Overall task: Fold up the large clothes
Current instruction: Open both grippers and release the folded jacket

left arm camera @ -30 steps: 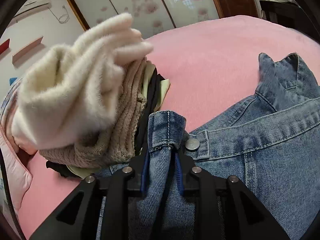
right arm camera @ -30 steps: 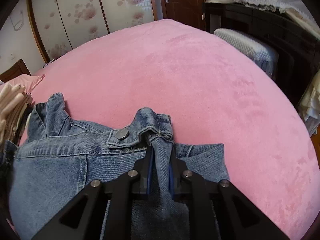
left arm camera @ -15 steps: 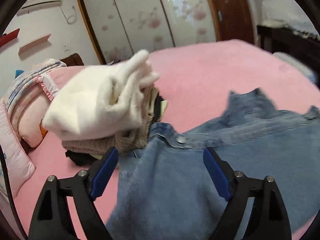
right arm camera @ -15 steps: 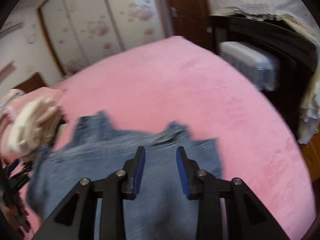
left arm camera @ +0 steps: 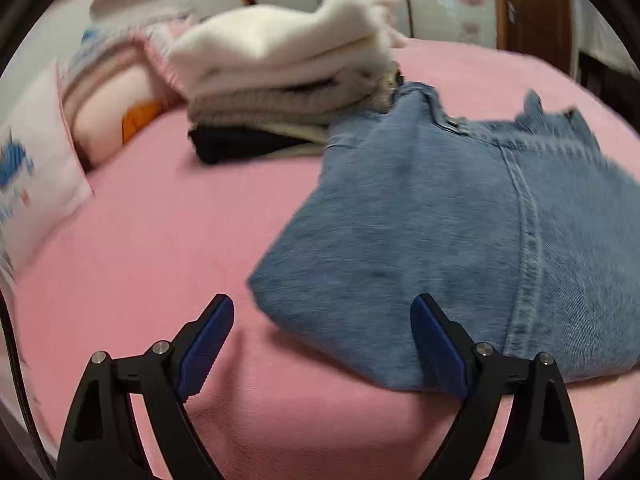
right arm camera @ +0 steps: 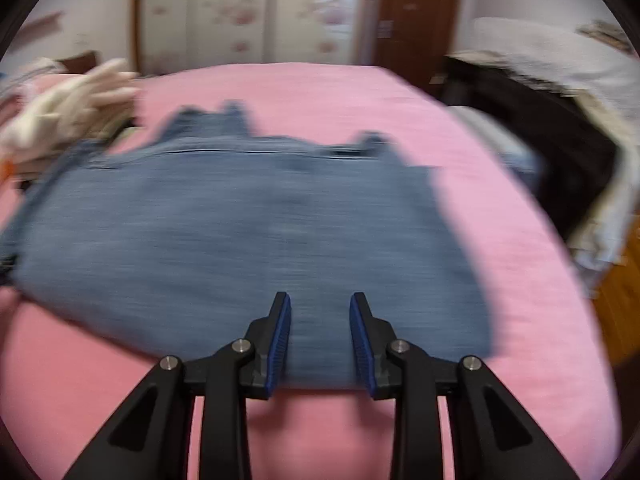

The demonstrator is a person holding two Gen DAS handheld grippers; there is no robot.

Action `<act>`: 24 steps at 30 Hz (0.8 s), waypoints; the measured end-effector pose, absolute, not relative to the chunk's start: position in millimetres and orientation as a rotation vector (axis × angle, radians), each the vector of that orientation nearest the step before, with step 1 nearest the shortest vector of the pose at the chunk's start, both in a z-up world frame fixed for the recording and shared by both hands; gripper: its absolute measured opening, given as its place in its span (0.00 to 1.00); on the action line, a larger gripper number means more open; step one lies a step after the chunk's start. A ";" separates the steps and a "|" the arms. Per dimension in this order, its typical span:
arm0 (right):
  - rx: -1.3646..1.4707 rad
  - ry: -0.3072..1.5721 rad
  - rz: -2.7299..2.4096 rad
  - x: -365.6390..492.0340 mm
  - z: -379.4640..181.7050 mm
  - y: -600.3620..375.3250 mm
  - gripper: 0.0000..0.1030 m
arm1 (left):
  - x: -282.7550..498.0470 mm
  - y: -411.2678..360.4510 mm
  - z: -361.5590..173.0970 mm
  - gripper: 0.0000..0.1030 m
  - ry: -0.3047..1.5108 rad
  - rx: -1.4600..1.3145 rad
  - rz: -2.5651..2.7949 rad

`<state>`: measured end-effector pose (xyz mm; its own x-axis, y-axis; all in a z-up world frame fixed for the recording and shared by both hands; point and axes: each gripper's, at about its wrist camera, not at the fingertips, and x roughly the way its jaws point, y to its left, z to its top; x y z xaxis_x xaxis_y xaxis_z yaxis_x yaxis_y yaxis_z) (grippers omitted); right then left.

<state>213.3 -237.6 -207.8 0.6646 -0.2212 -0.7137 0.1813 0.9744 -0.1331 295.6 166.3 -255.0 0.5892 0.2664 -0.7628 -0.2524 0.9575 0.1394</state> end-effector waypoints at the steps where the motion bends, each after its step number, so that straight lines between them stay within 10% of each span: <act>1: -0.051 0.823 -0.277 212.1 -209.7 -253.7 0.29 | 295.2 174.4 -255.2 0.92 0.902 -0.011 0.305; 4: 0.070 0.855 -0.262 208.1 -212.2 -295.4 0.12 | 296.5 182.0 -255.7 0.93 0.918 -0.054 0.298; 24: 0.293 0.925 -0.064 186.6 -180.1 -205.2 0.15 | 238.6 167.5 -187.2 0.92 1.035 -0.337 0.099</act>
<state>186.6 -205.2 -180.1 0.6029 0.0704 -0.7947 0.1797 0.9585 0.2212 238.6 167.5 -187.2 0.5113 -0.0773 -0.8559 -0.2382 0.9442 -0.2275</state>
